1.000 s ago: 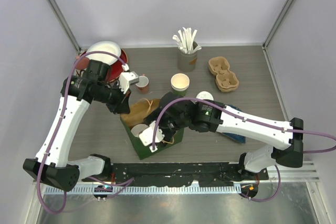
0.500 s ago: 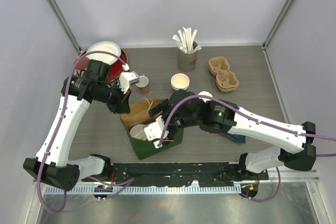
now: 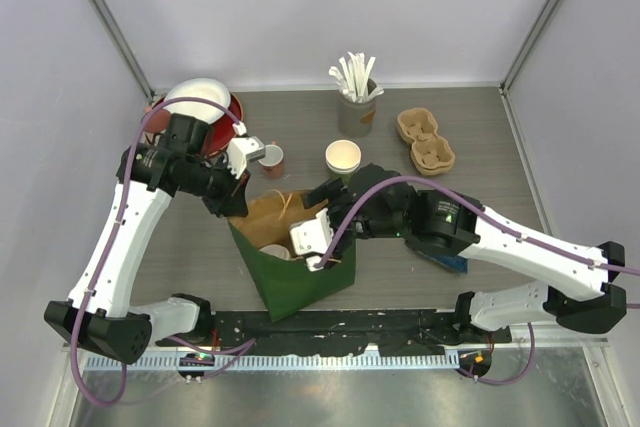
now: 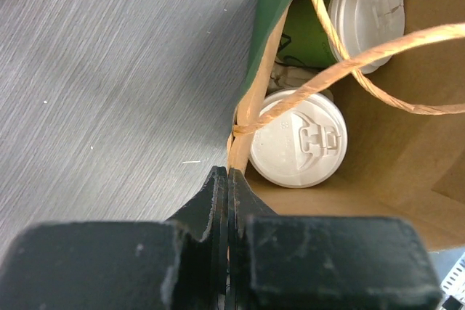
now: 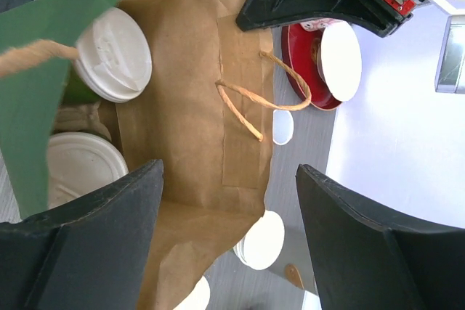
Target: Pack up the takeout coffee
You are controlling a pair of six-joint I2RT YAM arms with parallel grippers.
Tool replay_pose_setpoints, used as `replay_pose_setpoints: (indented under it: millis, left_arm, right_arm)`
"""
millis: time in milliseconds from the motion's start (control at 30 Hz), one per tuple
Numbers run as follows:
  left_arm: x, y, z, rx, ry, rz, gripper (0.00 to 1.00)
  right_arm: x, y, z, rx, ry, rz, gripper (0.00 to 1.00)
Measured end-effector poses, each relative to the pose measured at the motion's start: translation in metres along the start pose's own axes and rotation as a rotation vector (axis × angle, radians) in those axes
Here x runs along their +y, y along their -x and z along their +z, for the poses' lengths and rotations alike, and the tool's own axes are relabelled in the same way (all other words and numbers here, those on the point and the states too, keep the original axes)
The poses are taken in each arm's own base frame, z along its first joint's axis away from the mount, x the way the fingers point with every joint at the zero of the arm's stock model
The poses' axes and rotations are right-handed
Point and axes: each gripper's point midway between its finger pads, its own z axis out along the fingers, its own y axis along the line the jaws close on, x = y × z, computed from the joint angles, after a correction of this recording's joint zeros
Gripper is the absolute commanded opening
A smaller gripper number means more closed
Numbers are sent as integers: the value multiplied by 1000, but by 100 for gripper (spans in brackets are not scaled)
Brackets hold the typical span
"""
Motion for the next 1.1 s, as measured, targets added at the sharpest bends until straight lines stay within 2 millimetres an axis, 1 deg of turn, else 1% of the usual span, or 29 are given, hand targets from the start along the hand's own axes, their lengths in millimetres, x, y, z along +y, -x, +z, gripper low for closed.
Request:
replay_pose_setpoints:
  millis: [133, 367, 433, 533, 600, 733, 900, 1100]
  left_arm:
    - [0, 0, 0, 0, 0, 0, 0]
    - [-2, 1, 0, -7, -14, 0, 0]
    - [-3, 2, 0, -9, -16, 1, 0]
    - [-4, 2, 0, -12, -22, 2, 0]
    - [-5, 2, 0, -14, -25, 3, 0]
    - [-6, 3, 0, -18, -30, 3, 0]
    - [-6, 3, 0, -18, -31, 5, 0]
    - [-6, 4, -1, -23, -29, 10, 0]
  right_arm:
    - [0, -2, 1, 3, -6, 16, 79]
    - [17, -19, 28, 48, 37, 39, 79]
    - [17, -22, 32, 58, 30, 47, 79]
    - [9, -22, 34, 64, -7, 56, 79]
    - [1, -23, 33, 76, -49, 56, 79]
    - [-11, -31, 34, 124, -110, 52, 79]
    - [-22, -45, 33, 196, -178, 17, 79]
    - [-29, -50, 29, 251, -219, -49, 79]
